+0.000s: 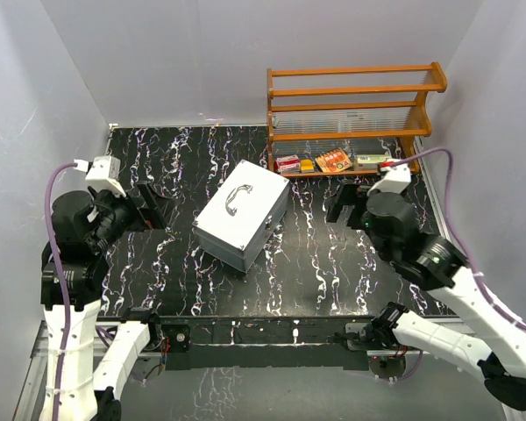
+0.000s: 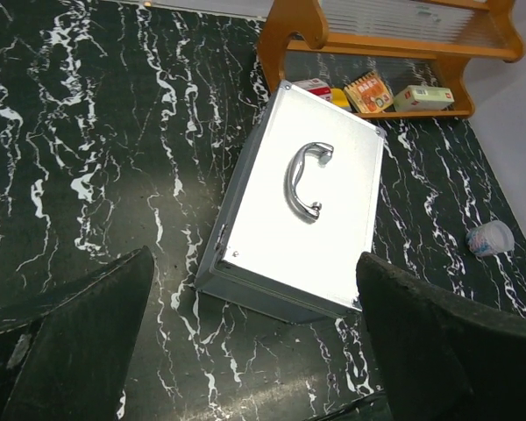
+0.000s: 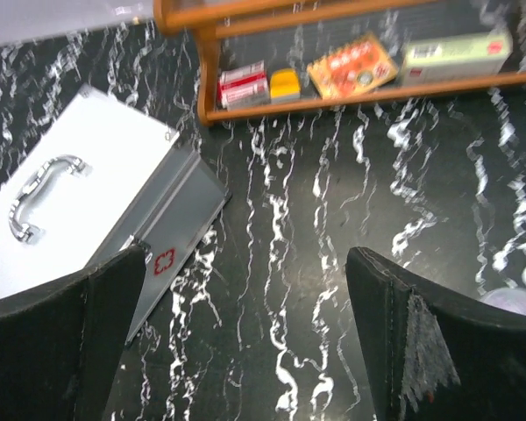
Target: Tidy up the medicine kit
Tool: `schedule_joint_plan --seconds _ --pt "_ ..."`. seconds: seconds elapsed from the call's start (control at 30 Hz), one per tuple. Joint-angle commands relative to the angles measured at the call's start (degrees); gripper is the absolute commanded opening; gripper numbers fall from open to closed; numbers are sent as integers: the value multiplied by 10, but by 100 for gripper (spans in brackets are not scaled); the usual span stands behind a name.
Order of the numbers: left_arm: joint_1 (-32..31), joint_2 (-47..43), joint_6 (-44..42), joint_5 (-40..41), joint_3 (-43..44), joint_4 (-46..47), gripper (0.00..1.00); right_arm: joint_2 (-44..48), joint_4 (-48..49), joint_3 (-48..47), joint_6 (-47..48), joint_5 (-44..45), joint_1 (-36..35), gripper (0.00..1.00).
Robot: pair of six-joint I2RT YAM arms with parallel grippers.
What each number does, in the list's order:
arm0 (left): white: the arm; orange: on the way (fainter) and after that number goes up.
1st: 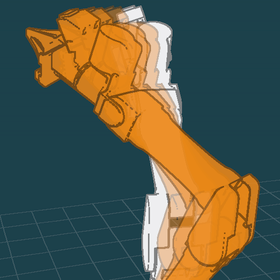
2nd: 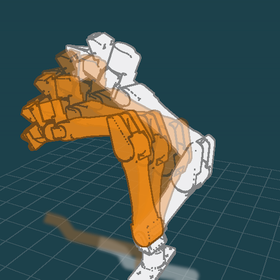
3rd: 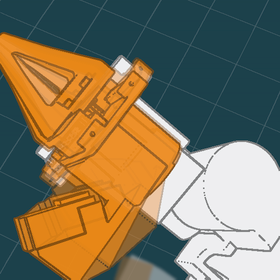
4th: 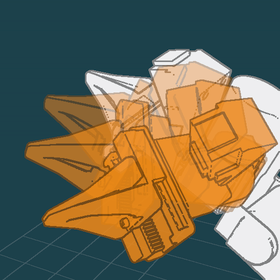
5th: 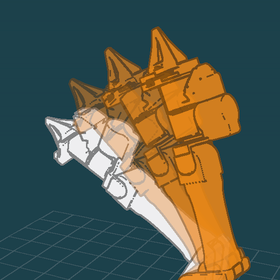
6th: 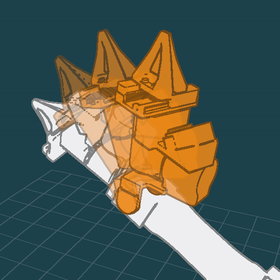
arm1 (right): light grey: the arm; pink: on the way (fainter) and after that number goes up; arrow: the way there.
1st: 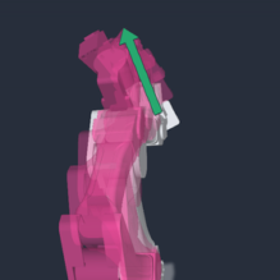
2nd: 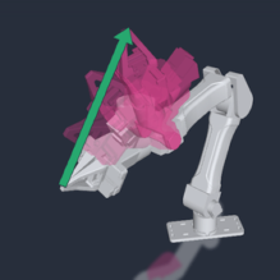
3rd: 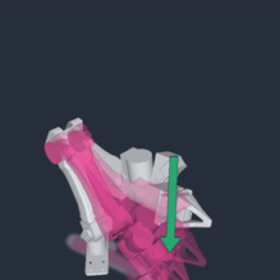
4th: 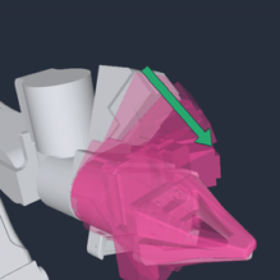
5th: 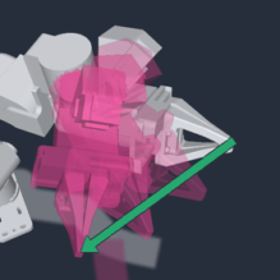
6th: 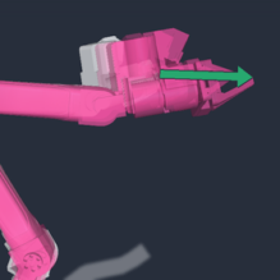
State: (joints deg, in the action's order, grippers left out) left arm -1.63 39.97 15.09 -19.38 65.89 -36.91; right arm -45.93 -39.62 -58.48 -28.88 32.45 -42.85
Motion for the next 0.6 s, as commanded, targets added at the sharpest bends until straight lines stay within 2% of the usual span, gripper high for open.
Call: schedule_joint_plan --seconds 0.0,0.23,0.57 --pt "-2 3 -1 56 36 -38 99 53 -42 -64 70 42 2 98" --pt "-1 -29 34 72 69 -14 99 133 -70 -100 94 93 1 98" --pt "-12 -56 34 61 70 -39 99 172 -82 -115 90 118 1 98"
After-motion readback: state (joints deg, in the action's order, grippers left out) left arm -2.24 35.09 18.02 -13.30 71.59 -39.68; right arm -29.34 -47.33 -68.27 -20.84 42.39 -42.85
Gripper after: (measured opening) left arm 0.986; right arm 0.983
